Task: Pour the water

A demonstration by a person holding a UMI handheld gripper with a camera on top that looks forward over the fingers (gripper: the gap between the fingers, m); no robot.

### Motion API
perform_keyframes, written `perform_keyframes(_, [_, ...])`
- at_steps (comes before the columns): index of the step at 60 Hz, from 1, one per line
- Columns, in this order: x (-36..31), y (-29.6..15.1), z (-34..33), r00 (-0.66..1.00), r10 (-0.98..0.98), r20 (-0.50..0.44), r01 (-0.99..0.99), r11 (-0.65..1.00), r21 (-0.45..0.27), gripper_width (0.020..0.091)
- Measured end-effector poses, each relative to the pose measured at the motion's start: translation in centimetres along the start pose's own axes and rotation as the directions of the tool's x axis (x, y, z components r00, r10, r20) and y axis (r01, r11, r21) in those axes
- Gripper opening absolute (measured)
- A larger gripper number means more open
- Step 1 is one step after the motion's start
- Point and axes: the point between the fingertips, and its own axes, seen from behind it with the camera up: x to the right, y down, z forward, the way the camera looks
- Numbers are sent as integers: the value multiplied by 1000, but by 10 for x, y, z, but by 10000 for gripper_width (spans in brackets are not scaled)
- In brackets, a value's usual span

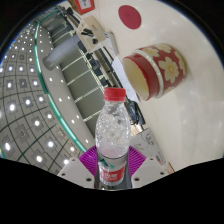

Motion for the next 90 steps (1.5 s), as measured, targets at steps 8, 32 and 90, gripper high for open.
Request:
perform_keyframes(8, [-9, 5, 2, 958, -273, -93, 268, 961, -63, 365])
perform_keyframes(32, [-152, -97, -17, -63, -965, -253, 993, -35, -115, 367])
perform_keyframes(90, [-24, -302, -78, -484, -770, -416, 849, -298, -436, 786])
